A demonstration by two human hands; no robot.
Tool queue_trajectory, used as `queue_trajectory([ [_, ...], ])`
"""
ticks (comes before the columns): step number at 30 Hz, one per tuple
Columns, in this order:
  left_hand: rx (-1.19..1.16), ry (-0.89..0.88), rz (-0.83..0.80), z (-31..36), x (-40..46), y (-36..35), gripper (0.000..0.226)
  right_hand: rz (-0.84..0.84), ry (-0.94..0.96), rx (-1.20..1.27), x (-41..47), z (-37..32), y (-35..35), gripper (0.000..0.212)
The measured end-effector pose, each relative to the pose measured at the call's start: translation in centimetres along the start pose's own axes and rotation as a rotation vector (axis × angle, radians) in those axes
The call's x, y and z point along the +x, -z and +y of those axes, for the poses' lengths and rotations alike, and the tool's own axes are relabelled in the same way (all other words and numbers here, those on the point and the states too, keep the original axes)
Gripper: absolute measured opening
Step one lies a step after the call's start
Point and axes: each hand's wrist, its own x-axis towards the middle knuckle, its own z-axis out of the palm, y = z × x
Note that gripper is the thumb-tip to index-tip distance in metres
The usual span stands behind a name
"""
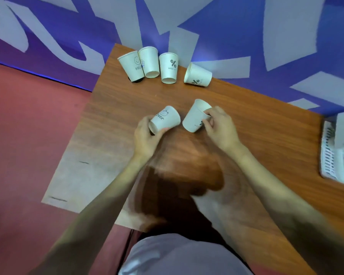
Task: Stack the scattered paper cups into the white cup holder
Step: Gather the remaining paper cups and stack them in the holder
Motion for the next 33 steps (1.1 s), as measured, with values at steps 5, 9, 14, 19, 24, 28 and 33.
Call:
queue_trajectory([
  [5,0.168,-0.057,-0.187,1.2,-2.8,-3.7,0.049,0.070,-0.140,-0.049,-5.4,3.7,2.4,0.020],
  [9,0.508,-0.156,-0.336,2.7,-4.0,-5.0,0.074,0.122,-0.227,-0.014,-9.2,5.9,3.7,0.021],
  [14,0.757,-0.197,-0.644,5.2,-4.9,-5.9,0.087,0.164,-0.303,-0.012,-13.2,8.4,4.8,0.019],
  [19,0.727,-0.238,-0.670,7.3,-6.7,-8.1,0.072,0.209,-0.339,0.020,-17.2,11.1,6.4,0.018],
  [24,0.573,-0.431,-0.660,9.4,-9.8,-12.1,0.034,0.257,-0.373,0.049,-20.9,14.6,8.3,0.016],
  [28,0.485,-0.545,-0.659,11.4,-12.5,-16.1,0.018,0.296,-0.377,0.100,-24.1,17.8,10.0,0.021],
  [33,0.344,-0.612,-0.662,14.9,-16.0,-21.2,0.016,0.361,-0.386,0.118,-28.0,22.2,12.7,0.017],
])
